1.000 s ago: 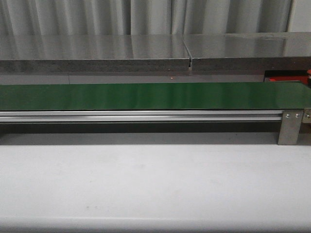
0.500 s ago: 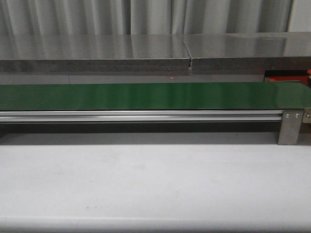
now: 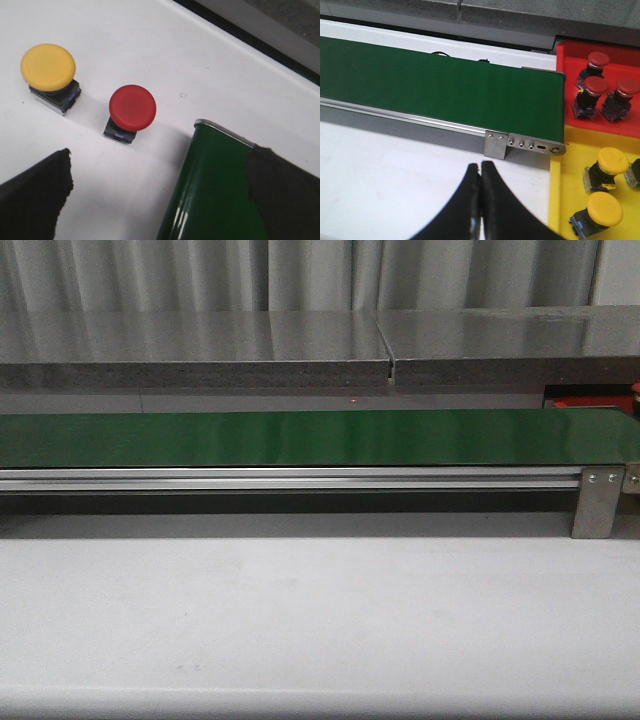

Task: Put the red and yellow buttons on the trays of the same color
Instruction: 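Grasp a red button from the cluster with the left gripper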

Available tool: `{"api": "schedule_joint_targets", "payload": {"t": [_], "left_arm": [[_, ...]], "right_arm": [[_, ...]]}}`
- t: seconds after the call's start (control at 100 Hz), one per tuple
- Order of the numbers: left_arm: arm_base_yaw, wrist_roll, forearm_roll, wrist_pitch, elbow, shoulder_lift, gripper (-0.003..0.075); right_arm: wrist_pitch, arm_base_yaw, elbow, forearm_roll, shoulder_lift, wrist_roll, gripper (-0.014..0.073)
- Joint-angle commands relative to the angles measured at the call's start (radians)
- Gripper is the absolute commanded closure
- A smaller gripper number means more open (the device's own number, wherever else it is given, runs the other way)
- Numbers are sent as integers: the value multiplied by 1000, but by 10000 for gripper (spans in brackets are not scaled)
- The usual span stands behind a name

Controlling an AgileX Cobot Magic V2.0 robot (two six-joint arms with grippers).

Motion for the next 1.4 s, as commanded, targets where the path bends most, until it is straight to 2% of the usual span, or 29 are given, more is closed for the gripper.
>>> {"api": "schedule_joint_targets", "payload": {"t": [0.0,0.88,1.39], "left_arm": [[3,-7,-30,-25,-76,-8,60],[3,-1,-32,12,-349,249,60],[1,-1,-34,13,-374,304,60]], "right_arm": [[-58,2,-25,11,0,-7,711],[-56,2,-25,11,0,-7,711],[-56,2,-25,11,0,-7,711]]}}
